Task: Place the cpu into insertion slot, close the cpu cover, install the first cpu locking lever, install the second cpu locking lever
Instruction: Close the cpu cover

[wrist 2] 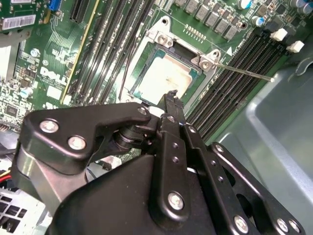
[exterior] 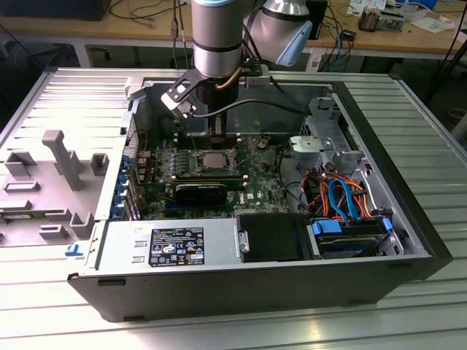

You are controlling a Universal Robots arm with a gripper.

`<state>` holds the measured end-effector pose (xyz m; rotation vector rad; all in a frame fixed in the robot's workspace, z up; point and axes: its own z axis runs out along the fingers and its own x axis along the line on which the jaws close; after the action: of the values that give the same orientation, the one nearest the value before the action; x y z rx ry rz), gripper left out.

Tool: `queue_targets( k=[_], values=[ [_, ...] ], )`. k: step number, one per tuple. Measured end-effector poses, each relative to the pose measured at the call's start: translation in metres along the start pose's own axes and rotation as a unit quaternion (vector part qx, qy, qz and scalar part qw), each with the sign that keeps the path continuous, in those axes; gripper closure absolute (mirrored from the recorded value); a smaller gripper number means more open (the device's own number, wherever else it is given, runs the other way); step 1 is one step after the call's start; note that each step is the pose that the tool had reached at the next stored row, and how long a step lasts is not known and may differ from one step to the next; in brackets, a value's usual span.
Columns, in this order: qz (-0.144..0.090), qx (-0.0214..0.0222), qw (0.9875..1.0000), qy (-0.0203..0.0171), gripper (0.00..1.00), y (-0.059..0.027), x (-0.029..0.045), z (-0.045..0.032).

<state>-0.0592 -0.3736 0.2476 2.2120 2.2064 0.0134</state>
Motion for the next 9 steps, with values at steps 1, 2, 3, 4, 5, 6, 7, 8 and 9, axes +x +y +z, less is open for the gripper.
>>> queue_targets(
  k=[1,2,3,4,5,6,7,8,9],
  values=[
    [0.000,-0.0001,1.0000,0.0001,0.89,0.0000,0.0000,-0.0003],
    [0.000,-0.0001,1.0000,0.0001,0.89,0.0000,0.0000,-0.0003],
    [0.000,0.0000,1.0000,0.0000,0.89,0.0000,0.0000,-0.0006],
    [0.000,0.0000,1.0000,0.0000,0.89,0.0000,0.0000,-0.0009],
    [0.000,0.0000,1.0000,0.0001,0.89,0.0000,0.0000,-0.0010],
    [0.000,0.0000,1.0000,0.0000,0.89,0.0000,0.0000,-0.0010],
    [0.000,0.0000,1.0000,0.0000,0.89,0.0000,0.0000,-0.0010],
    [0.000,0.0000,1.0000,0.0001,0.89,0.0000,0.0000,-0.0010],
    [0.000,0.0000,1.0000,0.0000,0.89,0.0000,0.0000,-0.0010]
  ],
)
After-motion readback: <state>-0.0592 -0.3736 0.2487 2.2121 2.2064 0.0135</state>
